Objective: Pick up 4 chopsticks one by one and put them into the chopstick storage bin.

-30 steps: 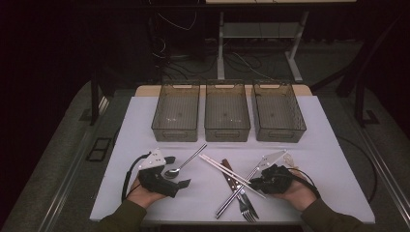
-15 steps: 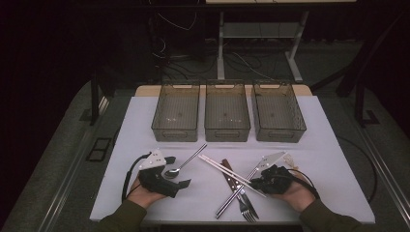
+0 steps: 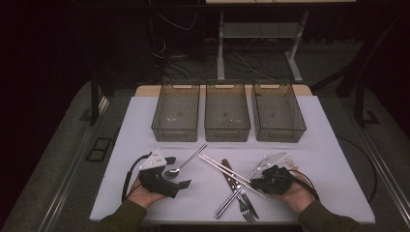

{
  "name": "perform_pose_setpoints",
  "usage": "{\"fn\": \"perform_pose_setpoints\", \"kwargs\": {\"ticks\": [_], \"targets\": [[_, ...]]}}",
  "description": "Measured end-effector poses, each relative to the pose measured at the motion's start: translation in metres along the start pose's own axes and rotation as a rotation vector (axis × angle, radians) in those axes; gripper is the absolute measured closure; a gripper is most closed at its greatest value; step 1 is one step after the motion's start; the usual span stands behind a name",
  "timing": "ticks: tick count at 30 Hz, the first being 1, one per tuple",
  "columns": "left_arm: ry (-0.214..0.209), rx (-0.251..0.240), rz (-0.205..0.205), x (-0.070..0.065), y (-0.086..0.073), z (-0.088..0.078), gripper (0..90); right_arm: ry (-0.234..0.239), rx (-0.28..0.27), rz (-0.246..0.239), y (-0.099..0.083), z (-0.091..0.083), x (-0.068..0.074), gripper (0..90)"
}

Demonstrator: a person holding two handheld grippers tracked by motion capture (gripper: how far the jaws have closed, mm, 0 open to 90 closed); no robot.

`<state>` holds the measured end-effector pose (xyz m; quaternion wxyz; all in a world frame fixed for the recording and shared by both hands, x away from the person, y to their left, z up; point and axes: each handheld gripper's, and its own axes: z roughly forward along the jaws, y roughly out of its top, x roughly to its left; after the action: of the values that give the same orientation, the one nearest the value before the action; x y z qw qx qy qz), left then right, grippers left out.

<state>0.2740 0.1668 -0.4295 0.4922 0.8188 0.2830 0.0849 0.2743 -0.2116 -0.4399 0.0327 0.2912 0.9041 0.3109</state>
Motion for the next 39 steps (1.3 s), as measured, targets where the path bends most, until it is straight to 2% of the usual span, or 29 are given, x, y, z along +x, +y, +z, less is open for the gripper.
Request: {"fn": "perform_pose_setpoints", "kwargs": {"ticks": [9,16,23,39], "targets": [[-0.001,-0.014,0.006,0.001,-0.003,-0.001,0.0,0.014,-0.025,-0.006,0.0,-0.004,-0.002,85.6],[-0.017,0.019,0.009,0.002,-0.007,0.004,0.0,0.017,-0.036,0.003,0.0,-0.007,-0.006,85.6],[-0.016,0.023,0.027,-0.001,-0.006,0.004,0.0,0.019,-0.057,0.003,0.001,-0.011,-0.007,85.7],[-0.027,0.012,0.015,-0.002,-0.005,0.003,0.0,0.025,-0.099,0.015,0.002,-0.021,-0.014,85.6]]}}
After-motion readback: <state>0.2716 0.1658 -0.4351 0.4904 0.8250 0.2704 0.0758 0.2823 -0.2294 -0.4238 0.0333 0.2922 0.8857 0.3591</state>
